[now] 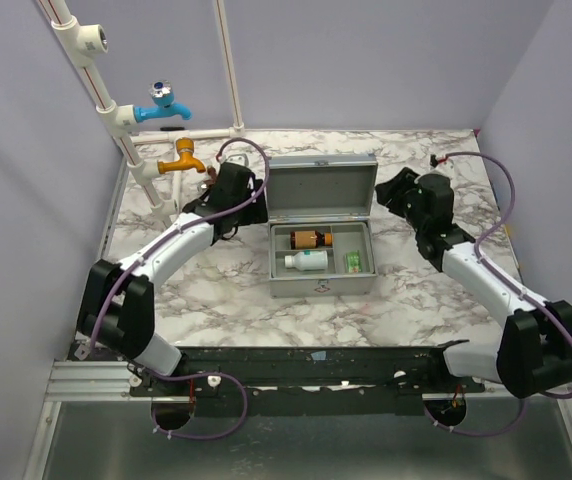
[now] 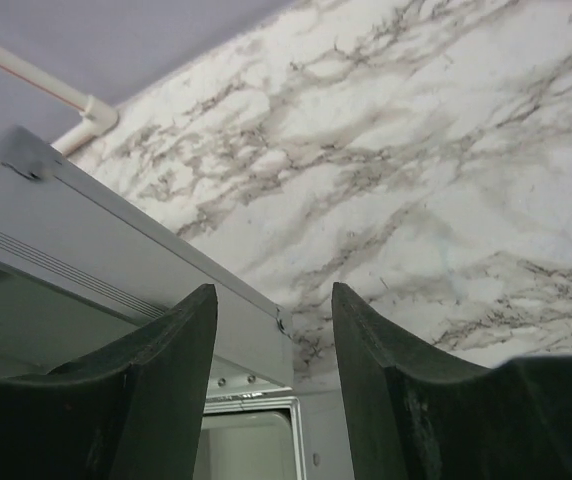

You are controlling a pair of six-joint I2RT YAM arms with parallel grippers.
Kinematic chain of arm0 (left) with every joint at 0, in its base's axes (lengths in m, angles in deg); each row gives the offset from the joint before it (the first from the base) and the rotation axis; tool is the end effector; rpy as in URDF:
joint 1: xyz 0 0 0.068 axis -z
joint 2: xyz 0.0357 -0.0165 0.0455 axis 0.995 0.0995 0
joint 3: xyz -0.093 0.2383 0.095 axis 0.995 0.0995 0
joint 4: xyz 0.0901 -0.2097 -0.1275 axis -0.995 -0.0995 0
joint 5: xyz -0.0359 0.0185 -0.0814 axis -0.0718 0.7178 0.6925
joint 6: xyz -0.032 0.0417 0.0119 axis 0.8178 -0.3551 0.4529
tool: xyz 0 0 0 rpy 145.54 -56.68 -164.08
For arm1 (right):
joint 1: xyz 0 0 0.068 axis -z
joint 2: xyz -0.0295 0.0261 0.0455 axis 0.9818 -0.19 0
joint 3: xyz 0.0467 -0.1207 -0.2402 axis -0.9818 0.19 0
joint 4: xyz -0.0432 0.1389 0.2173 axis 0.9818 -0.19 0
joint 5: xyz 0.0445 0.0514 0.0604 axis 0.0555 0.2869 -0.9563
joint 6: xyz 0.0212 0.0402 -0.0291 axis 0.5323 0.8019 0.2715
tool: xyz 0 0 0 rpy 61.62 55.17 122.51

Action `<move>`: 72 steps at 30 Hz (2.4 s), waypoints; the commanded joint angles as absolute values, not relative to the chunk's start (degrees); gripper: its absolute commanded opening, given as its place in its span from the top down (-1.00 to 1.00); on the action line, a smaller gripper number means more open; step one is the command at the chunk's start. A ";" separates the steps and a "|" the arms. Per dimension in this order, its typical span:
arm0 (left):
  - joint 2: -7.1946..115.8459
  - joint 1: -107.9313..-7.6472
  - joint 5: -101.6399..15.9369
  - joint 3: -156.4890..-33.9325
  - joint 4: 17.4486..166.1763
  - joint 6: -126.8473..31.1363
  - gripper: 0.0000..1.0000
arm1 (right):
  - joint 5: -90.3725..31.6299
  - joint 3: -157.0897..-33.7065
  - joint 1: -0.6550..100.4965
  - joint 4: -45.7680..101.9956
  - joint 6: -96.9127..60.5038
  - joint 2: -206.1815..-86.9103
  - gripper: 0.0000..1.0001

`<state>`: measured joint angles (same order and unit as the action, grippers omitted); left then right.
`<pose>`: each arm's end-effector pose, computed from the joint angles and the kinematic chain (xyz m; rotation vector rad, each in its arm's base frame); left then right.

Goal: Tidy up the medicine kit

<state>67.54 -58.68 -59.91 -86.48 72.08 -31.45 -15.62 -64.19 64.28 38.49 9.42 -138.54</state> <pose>0.3098 -0.1425 0.2534 -0.1264 2.3223 -0.2982 0.2819 0.0704 0.2659 0.4014 1.8850 0.4799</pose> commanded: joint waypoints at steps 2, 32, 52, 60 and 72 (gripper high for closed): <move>59.33 -58.27 -64.15 -84.60 67.29 -29.48 -0.57 | -8.12 -70.65 63.84 36.14 7.12 -135.80 -0.07; 42.45 -58.37 -20.05 -71.72 84.08 -25.88 -0.57 | -40.38 -142.22 63.80 -6.98 -10.07 -179.98 -0.03; 50.04 -59.15 -21.42 -75.27 87.45 -24.16 -0.55 | -53.28 -147.13 60.73 -19.34 -16.94 -186.75 -0.01; 49.96 -59.41 -23.49 -75.00 86.72 -24.45 -0.55 | -55.14 -145.15 59.66 -20.25 -18.18 -185.19 -0.01; 48.15 -59.59 -25.53 -73.43 86.80 -24.20 -0.55 | -55.88 -140.38 57.24 -19.34 -18.05 -180.04 -0.01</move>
<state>49.81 -59.21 -23.74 -73.89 85.98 -24.28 -53.61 -143.14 59.04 -17.07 -17.18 -183.94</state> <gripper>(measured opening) 0.775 0.509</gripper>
